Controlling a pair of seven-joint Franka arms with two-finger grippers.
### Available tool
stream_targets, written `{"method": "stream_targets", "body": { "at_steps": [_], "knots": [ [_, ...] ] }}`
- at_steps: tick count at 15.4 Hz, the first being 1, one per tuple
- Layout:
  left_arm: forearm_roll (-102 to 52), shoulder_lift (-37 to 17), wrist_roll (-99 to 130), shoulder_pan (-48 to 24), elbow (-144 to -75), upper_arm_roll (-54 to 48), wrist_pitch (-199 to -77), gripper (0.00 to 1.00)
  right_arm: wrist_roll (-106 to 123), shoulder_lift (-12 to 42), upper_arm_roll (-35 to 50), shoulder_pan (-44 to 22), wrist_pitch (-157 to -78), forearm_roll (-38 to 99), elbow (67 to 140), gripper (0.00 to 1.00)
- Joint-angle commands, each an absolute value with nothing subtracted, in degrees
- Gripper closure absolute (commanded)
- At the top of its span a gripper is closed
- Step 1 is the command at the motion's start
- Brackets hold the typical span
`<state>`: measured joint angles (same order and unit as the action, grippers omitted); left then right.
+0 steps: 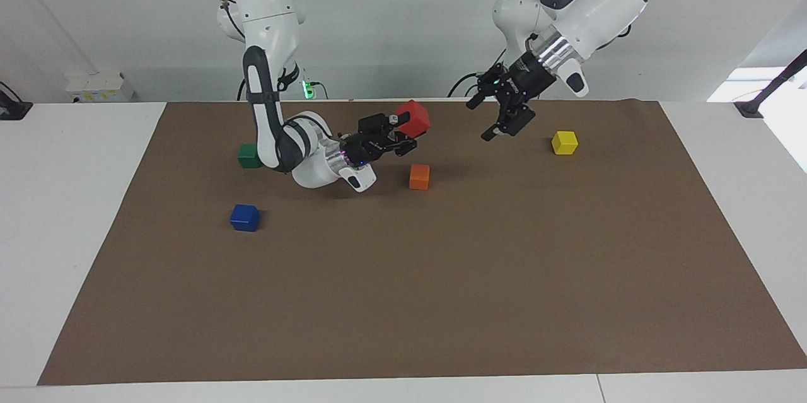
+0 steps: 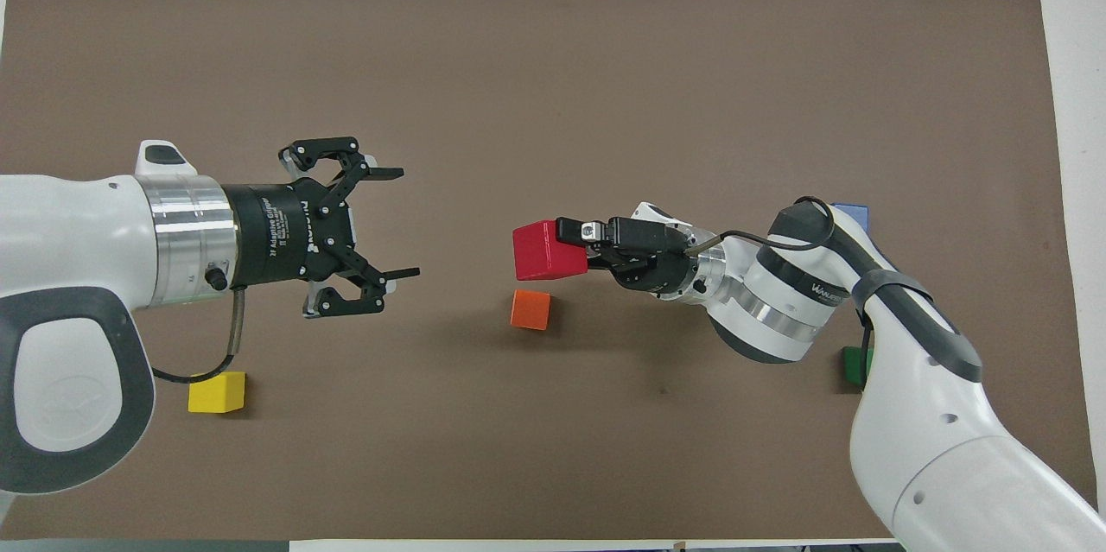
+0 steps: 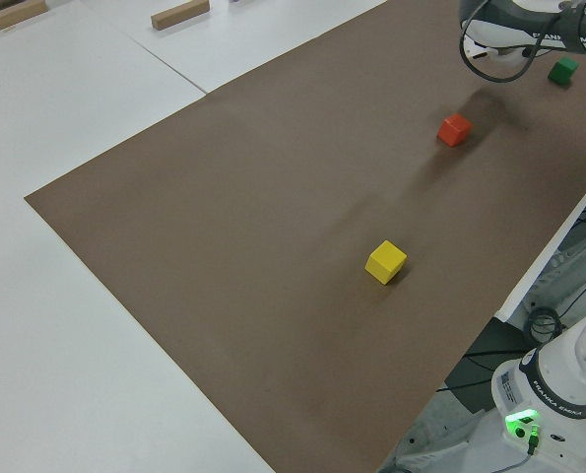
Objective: Transfer red block to right arm and stack on blue block
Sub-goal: 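Open the left gripper and withdraw it while the right gripper pulls back, then carry the red cube with the right gripper over the blue cube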
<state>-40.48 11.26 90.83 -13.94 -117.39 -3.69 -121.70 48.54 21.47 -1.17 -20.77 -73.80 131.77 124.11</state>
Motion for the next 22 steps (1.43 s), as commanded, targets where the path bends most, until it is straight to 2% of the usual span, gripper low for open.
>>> {"method": "stream_targets", "body": {
  "at_steps": [1, 3, 6, 9, 12, 18, 20, 22],
  "knots": [
    [-37.4, 11.7, 80.0, -7.1, -118.0, -4.1, -118.5, 0.0, 45.6, 15.0, -1.1, -18.7, -83.4, 125.8, 124.9, 1.0],
    [-33.4, 11.7, 72.9, -2.5, -117.8, -4.2, -115.9, 0.0, 44.7, 12.7, -1.1, -17.4, -86.3, 121.4, 124.9, 1.0],
    [-24.3, 11.1, 62.8, -1.5, -118.0, -4.1, -114.8, 0.0, 38.5, 5.6, -1.1, -14.3, -96.3, 108.8, 124.7, 1.0],
    [-15.9, 9.8, 56.1, 0.3, -118.0, -4.1, -113.5, 0.0, 31.9, -0.1, -1.3, -13.1, -101.7, 99.6, 124.5, 1.0],
    [-7.9, 8.1, 43.9, 1.0, -114.7, -4.0, -110.8, 0.0, 28.2, -3.2, -1.2, -9.7, -102.2, 87.1, 123.4, 1.0],
    [1.2, 0.2, 23.2, 1.9, -95.6, -3.8, -94.7, 0.0, 17.3, -8.0, -1.3, -6.8, -102.2, 57.4, 117.0, 1.0],
    [7.6, -0.4, 13.2, 1.1, -94.1, -4.3, -91.0, 0.0, 14.0, -8.4, -1.2, -6.9, -102.2, 48.1, 114.9, 1.0],
    [11.8, 1.1, 8.8, -1.1, -95.8, -4.5, -90.4, 0.0, 10.3, -7.9, -1.1, -7.4, -102.1, 38.5, 111.9, 1.0]
  ]
}}
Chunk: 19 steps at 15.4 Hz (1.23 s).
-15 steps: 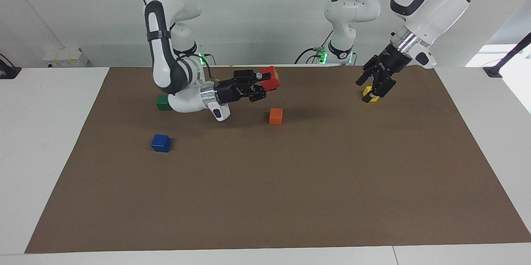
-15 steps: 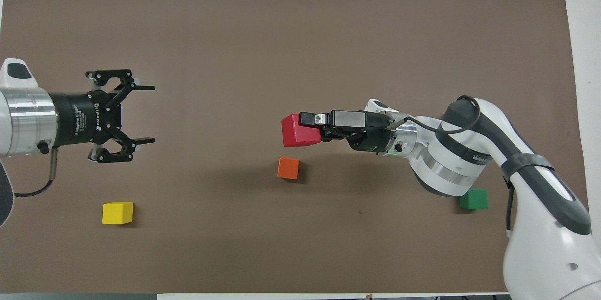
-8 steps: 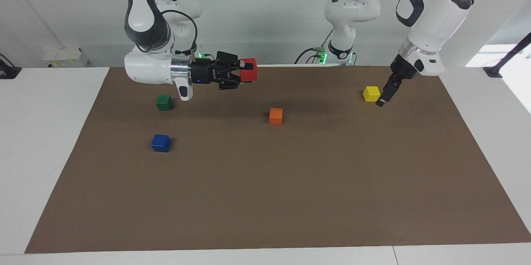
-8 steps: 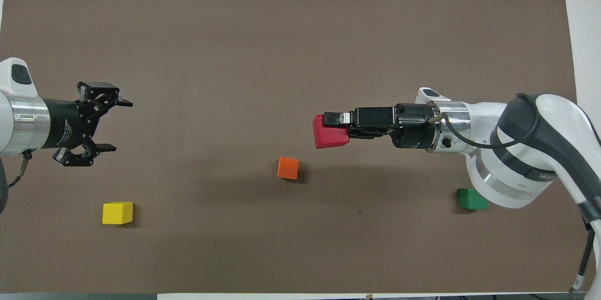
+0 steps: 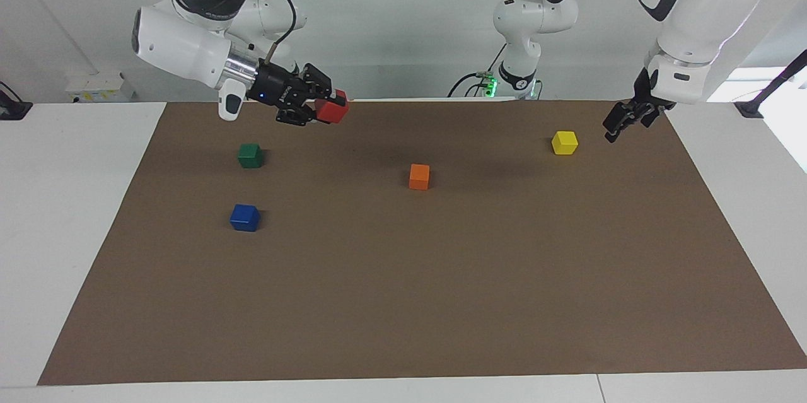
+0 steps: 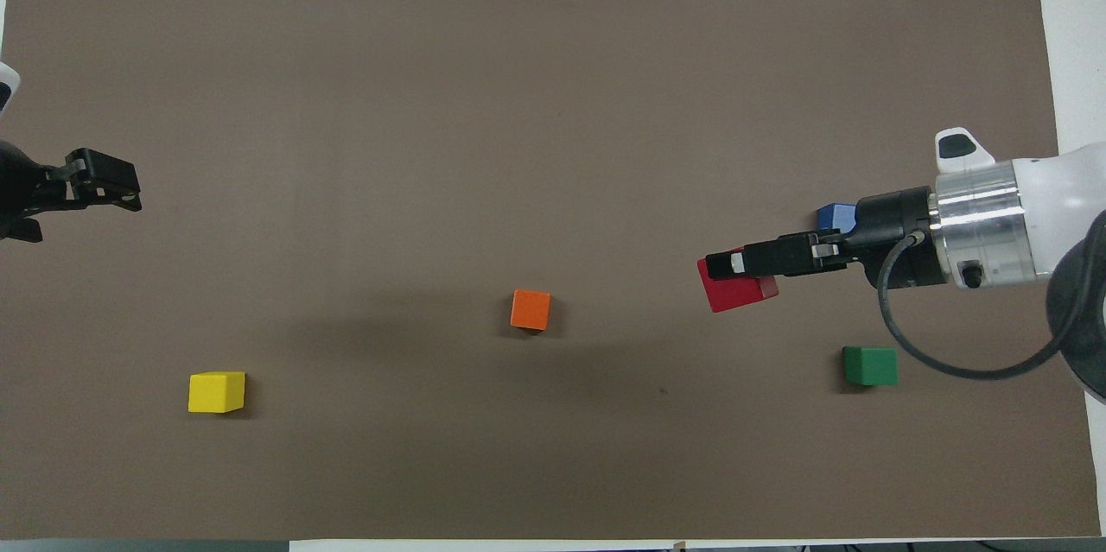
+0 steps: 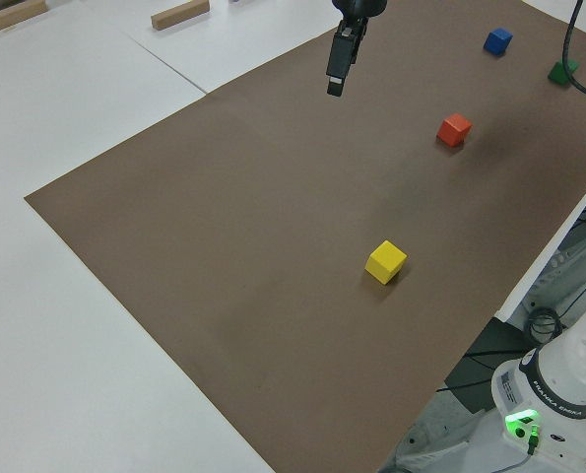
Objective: Transfer red block to right arm and stack on blue block
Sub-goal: 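Carry the red cube with the right gripper over the blue cube, then lower the red cube onto the blue cube with the right gripper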
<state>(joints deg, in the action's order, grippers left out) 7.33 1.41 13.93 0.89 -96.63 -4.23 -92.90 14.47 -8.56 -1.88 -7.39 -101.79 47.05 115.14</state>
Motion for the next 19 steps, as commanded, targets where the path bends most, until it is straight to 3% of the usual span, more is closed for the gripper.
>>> {"method": "stream_targets", "body": {
  "at_steps": [1, 8, 11, 19],
  "knots": [
    [11.5, 1.8, 8.5, -0.3, -96.6, -4.3, -90.1, 0.0, 8.2, -7.5, -1.0, -7.6, -102.1, 33.8, 111.0, 1.0],
    [7.9, 3.7, 8.6, -2.2, -98.8, -4.0, -89.8, 0.0, 0.2, -6.3, -0.6, -7.6, -104.3, 5.6, 111.2, 1.0],
    [3.8, 2.6, 7.9, -2.5, -95.6, -1.9, -88.9, 0.0, -1.8, -4.7, -0.7, -6.8, -104.7, 0.7, 111.6, 1.0],
    [1.7, 1.7, 5.1, -2.9, -94.6, -0.9, -92.6, 0.0, -11.1, 0.6, -0.6, -3.6, -118.3, -6.9, 116.4, 1.0]
  ]
}}
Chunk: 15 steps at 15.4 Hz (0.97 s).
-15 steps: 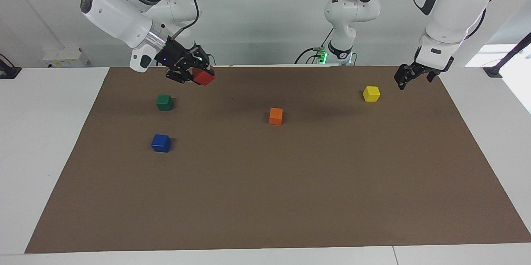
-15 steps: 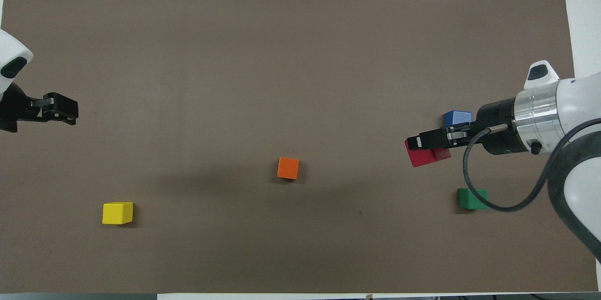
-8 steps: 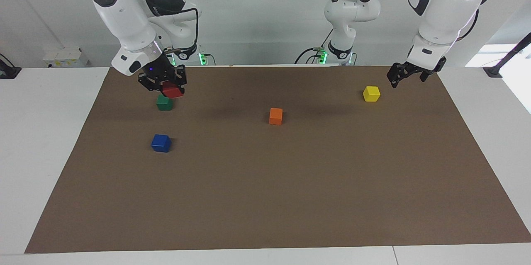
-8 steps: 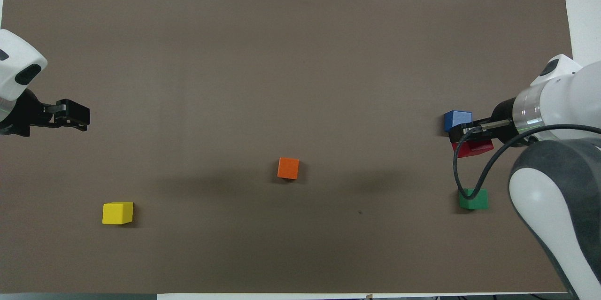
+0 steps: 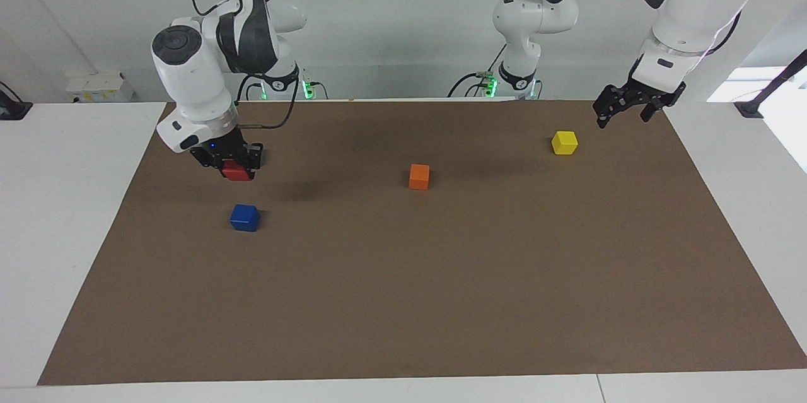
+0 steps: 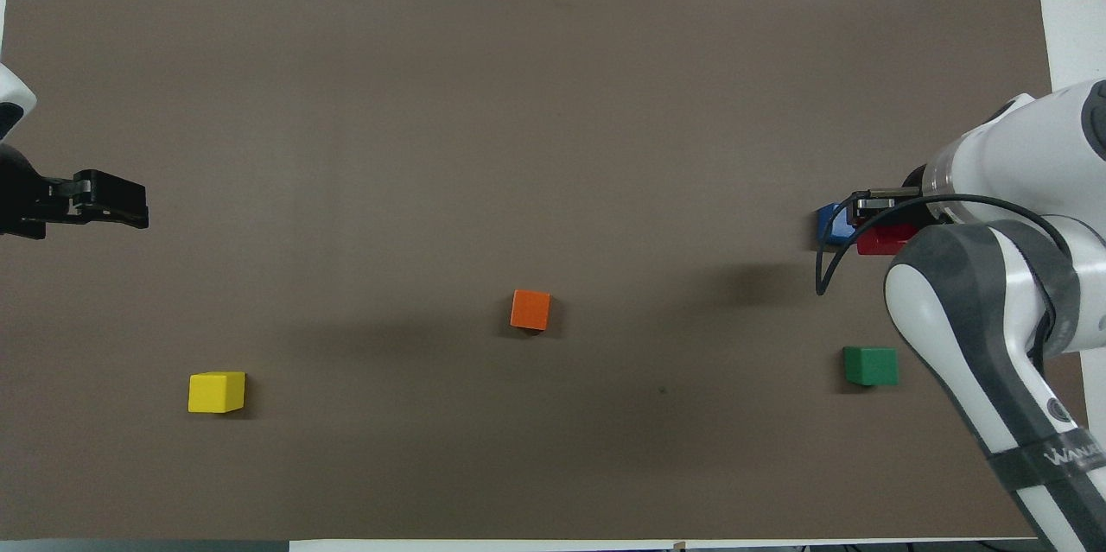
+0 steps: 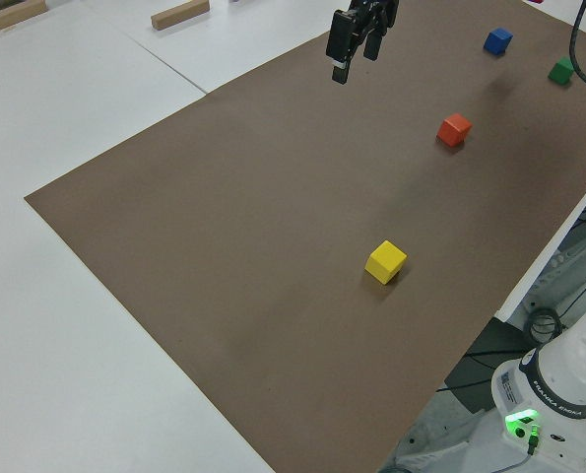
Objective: Transfer red block to right arm and stack on blue block
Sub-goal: 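Lower the red cube onto the blue cube with the right gripper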
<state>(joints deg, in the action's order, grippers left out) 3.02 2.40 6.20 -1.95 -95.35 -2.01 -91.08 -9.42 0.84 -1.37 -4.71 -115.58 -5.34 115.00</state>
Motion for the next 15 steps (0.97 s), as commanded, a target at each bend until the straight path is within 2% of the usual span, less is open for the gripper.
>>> {"method": "stream_targets", "body": {
  "at_steps": [1, 5, 7, 15],
  "knots": [
    [1.4, 1.1, 5.1, -2.8, -94.2, -0.9, -92.4, 0.0, -11.2, 0.9, -0.6, -3.5, -119.6, -6.9, 117.2, 1.0],
    [1.2, 0.0, 5.1, -2.0, -92.3, -1.5, -91.6, 0.0, -10.0, 1.2, -0.6, -3.3, -131.4, -7.9, 123.4, 1.0],
    [0.6, -0.8, 5.1, -2.0, -90.6, -1.2, -91.0, 0.0, -10.1, 3.4, -0.7, -2.9, -133.4, -8.0, 123.5, 1.0],
    [0.7, -0.6, 4.8, -2.0, -90.9, -1.3, -91.4, 0.0, -8.7, 6.7, -0.6, -0.2, -139.5, -8.3, 123.7, 1.0]
  ]
}}
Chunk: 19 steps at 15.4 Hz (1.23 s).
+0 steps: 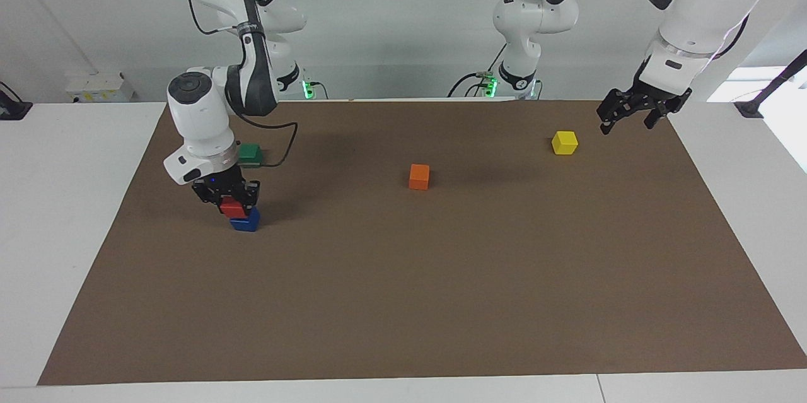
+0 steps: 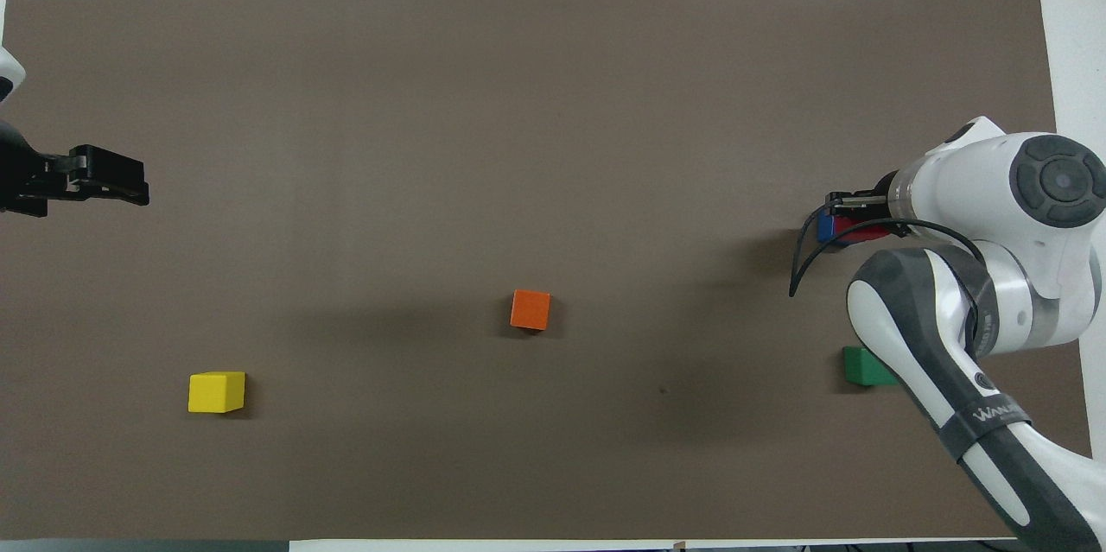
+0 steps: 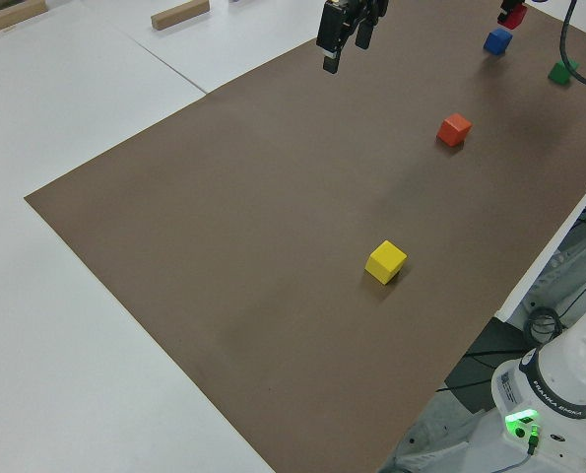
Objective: Transfer red block to right arm and stack on blue block
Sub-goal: 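Lower the red cube onto the blue cube with the right gripper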
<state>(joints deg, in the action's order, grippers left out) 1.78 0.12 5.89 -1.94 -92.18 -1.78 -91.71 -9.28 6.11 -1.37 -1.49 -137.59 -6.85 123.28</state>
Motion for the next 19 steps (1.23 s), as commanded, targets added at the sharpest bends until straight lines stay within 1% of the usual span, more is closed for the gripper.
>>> {"method": "stream_targets", "body": {
  "at_steps": [1, 10, 14, 15, 16, 17, 18, 19],
  "knots": [
    [0.6, -0.4, 4.8, -2.0, -91.1, -1.2, -91.3, 0.0, -8.9, 6.7, -0.6, -0.2, -139.6, -8.3, 123.7, 1.0],
    [0.6, -0.4, 4.9, -2.1, -91.2, -1.1, -91.8, 0.0, -11.6, 7.6, -0.5, -0.7, -140.5, -8.1, 124.0, 1.0],
    [0.6, -0.4, 4.9, -2.1, -91.2, -1.2, -91.8, 0.0, -11.9, 7.3, -0.5, -0.6, -142.1, -7.2, 126.0, 1.0],
    [0.6, -0.4, 4.9, -2.1, -91.2, -1.2, -91.8, 0.0, -12.6, 7.2, -0.5, -0.5, -142.1, -6.9, 126.1, 0.97],
    [0.6, -0.4, 4.9, -2.1, -91.2, -1.2, -92.0, 0.0, -12.7, 7.2, -0.5, -0.4, -142.0, -6.9, 126.1, 0.79],
    [0.6, -0.4, 4.9, -2.1, -91.2, -1.1, -92.0, 0.0, -12.7, 7.2, -0.5, -0.3, -142.0, -6.9, 126.1, 0.42],
    [0.6, -0.4, 4.9, -2.1, -91.2, -1.1, -92.0, 0.0, -12.5, 7.1, -0.5, -0.3, -141.7, -6.8, 126.0, 0.0],
    [0.6, -0.4, 4.9, -2.1, -91.2, -1.2, -92.0, 0.0, -12.5, 7.1, -0.5, -0.4, -141.5, -6.8, 125.8, 0.0]
  ]
}}
